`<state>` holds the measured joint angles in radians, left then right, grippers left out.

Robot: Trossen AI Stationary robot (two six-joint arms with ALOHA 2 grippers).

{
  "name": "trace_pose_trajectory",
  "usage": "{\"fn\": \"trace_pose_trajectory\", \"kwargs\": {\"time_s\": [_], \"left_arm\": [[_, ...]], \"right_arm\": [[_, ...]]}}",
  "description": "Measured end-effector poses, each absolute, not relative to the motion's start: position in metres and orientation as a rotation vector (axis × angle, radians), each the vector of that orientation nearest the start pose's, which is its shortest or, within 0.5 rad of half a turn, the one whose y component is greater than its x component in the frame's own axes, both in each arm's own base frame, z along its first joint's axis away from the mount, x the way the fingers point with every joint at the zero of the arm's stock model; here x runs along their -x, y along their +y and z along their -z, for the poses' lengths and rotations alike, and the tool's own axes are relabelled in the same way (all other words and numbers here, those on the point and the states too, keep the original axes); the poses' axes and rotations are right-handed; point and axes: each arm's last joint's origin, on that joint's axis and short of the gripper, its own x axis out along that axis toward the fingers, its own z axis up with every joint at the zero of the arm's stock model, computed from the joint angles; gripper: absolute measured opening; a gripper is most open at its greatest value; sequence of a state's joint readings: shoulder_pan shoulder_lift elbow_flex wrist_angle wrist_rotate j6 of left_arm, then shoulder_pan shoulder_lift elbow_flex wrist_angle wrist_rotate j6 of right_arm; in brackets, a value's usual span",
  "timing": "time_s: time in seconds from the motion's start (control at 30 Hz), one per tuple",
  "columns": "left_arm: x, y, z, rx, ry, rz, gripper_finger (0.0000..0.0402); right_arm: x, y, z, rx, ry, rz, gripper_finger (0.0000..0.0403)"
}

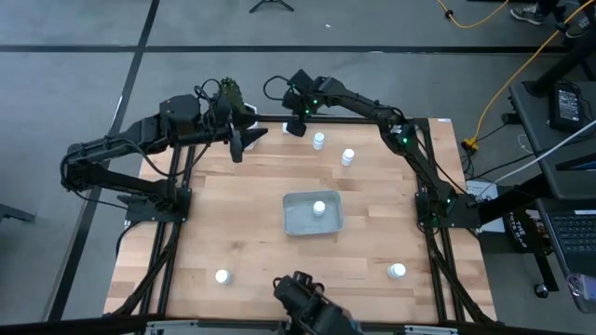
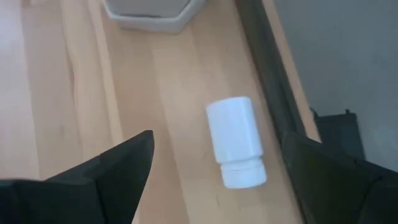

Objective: Pick and place pill bottles into a basket
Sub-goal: Put the white pill bottle into the gray bin

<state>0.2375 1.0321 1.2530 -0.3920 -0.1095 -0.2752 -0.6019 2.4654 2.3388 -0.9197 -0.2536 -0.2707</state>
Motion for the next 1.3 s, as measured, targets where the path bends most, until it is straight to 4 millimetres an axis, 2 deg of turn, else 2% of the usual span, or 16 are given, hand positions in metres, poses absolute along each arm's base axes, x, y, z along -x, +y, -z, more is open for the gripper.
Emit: {"fn": "trace_pose_trajectory", "kwargs": {"time_s": [0.23,0.47,0.67,0.97,1.3], "left_arm": [[-0.199,0.051,-0.426,0.283,0.123,-0.364,0.0226],[-0.199,0.051,-0.426,0.288,0.123,-0.362,0.0227],[-0.199,0.05,-0.426,0.333,0.12,-0.333,0.0228],[-0.2,0.05,-0.426,0.342,0.121,-0.321,0.0228],[-0.2,0.05,-0.426,0.339,0.121,-0.323,0.0228]], "right_arm": [[-0.435,-0.288,-0.21,-0.159,1.031,0.15,0.0355],[-0.437,-0.289,-0.177,-0.208,1.11,0.112,0.0352],[-0.438,-0.293,-0.17,-0.208,1.104,0.118,0.0336],[-0.426,-0.313,-0.171,-0.242,1.069,0.148,0.0332],[-0.433,-0.3,-0.171,-0.279,1.047,0.054,0.0332]]}}
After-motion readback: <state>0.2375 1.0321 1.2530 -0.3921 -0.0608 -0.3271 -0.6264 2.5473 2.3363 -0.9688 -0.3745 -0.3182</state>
